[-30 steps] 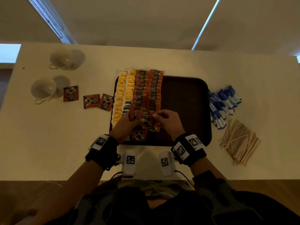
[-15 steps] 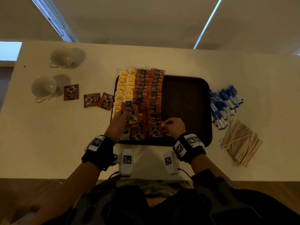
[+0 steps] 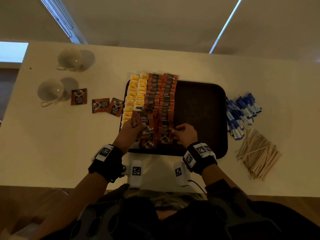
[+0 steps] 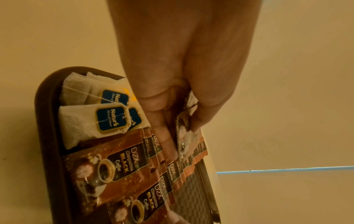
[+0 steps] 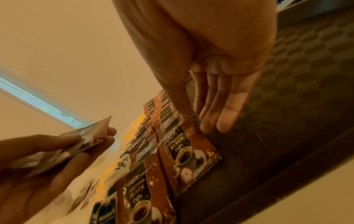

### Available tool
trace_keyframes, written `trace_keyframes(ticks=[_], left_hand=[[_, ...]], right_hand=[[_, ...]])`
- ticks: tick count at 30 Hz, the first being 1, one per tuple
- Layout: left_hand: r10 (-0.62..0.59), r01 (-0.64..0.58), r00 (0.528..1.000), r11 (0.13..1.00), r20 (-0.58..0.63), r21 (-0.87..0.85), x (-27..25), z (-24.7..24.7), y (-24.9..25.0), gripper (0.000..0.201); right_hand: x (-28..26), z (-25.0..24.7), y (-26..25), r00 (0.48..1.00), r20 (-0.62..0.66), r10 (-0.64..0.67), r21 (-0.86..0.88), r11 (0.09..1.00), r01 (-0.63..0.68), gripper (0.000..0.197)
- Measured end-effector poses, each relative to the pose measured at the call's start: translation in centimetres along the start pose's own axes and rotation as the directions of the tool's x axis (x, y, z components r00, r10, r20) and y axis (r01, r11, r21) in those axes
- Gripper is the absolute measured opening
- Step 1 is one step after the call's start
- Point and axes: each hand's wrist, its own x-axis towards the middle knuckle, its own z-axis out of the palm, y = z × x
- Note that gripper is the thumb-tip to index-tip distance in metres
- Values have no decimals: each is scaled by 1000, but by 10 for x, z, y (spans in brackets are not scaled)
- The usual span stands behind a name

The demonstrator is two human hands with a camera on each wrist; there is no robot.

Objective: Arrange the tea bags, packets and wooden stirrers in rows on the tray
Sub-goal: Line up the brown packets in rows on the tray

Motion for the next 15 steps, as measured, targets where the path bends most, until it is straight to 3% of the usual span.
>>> trace_keyframes(ticks=[3,7,9,12,15], left_hand=[[-3,3,1000,1000,-7,22,0,-1,0,24],[-13,14,999,1000,42,-17,-2,7,3,24],[-5,5,998,1000,64,2,-1,11,3,26],[3,-1,997,1000,80,-15,-2,14,1,22],[-74,72,995,997,-61,-36,2,14,4,17]], right_hand=[[-10,-2,-6,987,-58,-153,16,988,154,18],[-30,1,-26,944,187,-273,150,957,247,24],[-33,3,-28,931,247,-268,212,952,218,22],[-28,0,-23,960,182,-211,237,957,165,18],[-19,-11,-14,974,170,-152,137,982,130,19]])
